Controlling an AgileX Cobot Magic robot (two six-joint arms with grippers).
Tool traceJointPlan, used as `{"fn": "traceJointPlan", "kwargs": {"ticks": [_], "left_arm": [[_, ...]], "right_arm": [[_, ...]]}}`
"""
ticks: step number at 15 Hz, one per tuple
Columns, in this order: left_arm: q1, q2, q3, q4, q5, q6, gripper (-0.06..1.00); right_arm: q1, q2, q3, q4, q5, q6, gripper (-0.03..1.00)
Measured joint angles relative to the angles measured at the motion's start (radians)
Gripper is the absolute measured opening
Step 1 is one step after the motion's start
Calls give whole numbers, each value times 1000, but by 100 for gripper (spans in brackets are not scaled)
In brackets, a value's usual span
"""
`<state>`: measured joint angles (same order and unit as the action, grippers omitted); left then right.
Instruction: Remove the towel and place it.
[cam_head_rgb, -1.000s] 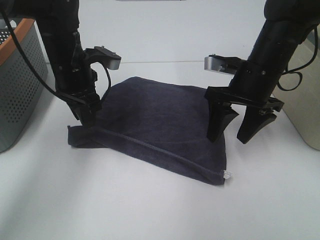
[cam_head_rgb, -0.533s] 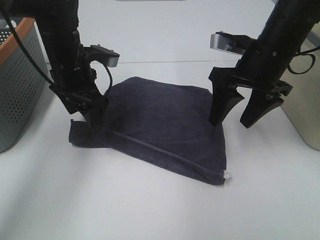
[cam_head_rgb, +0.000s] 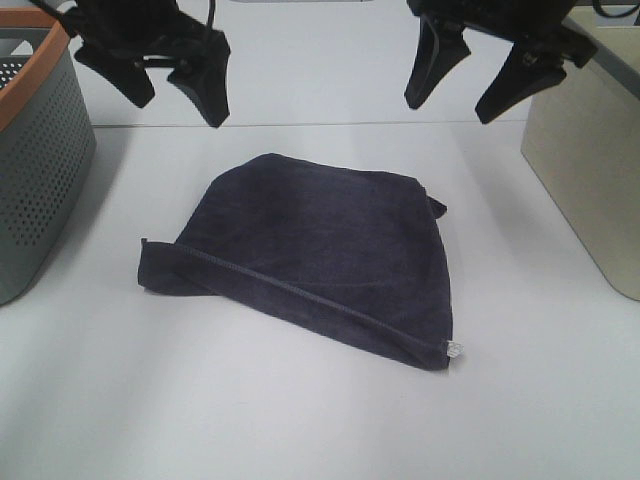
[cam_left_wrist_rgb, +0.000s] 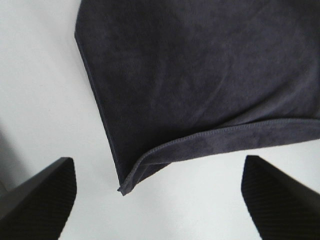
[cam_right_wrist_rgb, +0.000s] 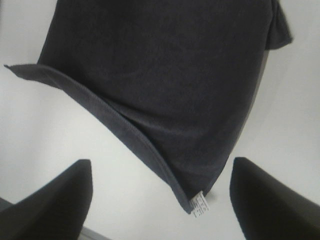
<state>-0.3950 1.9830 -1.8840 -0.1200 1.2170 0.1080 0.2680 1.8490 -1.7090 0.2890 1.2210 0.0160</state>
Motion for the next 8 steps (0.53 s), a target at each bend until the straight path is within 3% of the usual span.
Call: {"fn": "traceJointPlan", "kwargs": {"ticks": [4, 5, 6, 7, 8], "left_arm": [[96, -66, -41, 50, 1, -95, 84], [161, -103, -41, 78, 1, -100, 84], [161, -103, -41, 78, 1, -100, 84], [240, -142, -41, 104, 2, -100, 84], [290, -158, -40, 120, 2, -100, 84]], "right_arm": [[-23, -30, -121, -112, 0, 102, 75], [-107, -74, -129, -114, 1, 110, 75], [-107, -74, -129, -114, 1, 110, 75], [-215, -110, -130, -122, 1, 110, 75], [-265, -129, -130, -147, 1, 110, 75]]}}
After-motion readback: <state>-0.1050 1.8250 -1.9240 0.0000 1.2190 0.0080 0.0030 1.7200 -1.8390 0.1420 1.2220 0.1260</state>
